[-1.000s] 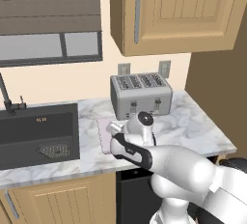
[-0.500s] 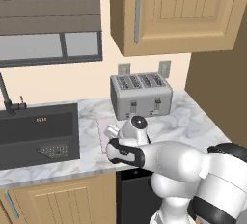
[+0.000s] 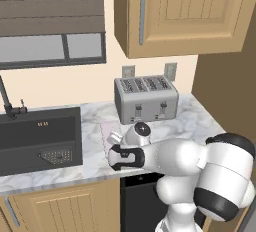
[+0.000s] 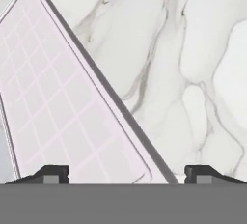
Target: The ice cube tray has been filled with water. Take the tray and place it in the freezer to make ice. Close the freezer door after placing the tray.
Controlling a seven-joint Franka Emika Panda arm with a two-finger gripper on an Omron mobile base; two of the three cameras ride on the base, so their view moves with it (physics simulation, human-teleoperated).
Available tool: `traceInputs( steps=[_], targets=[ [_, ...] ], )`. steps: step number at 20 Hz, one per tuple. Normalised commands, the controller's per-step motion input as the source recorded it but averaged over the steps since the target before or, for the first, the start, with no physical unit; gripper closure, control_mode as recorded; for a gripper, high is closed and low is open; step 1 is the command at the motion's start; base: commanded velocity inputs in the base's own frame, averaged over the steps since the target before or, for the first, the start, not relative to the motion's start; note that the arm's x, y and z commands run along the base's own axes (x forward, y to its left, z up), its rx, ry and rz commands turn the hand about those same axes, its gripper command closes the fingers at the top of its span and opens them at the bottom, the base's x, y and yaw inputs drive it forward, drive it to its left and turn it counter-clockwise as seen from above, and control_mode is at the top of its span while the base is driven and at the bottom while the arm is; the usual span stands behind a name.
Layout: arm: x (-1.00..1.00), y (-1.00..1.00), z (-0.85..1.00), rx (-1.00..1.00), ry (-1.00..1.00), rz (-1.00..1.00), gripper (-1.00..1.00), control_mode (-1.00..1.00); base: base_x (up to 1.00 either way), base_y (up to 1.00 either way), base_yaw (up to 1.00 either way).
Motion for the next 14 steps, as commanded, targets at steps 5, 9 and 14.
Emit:
traceInputs(
  steps=[5,9,14],
  targets=[
    [0.00,0.00,-0.31,0.00,0.00,0.00,-1.00,-1.00,0.00,0.00,0.00],
    [0.01,0.00,-0.28,0.00,0.00,0.00,-1.00,-1.00,0.00,0.00,0.00],
    [0.10,0.00,-0.15,0.00,-0.01,0.00,1.00,-1.00,0.00,0.00,0.00]
  ],
)
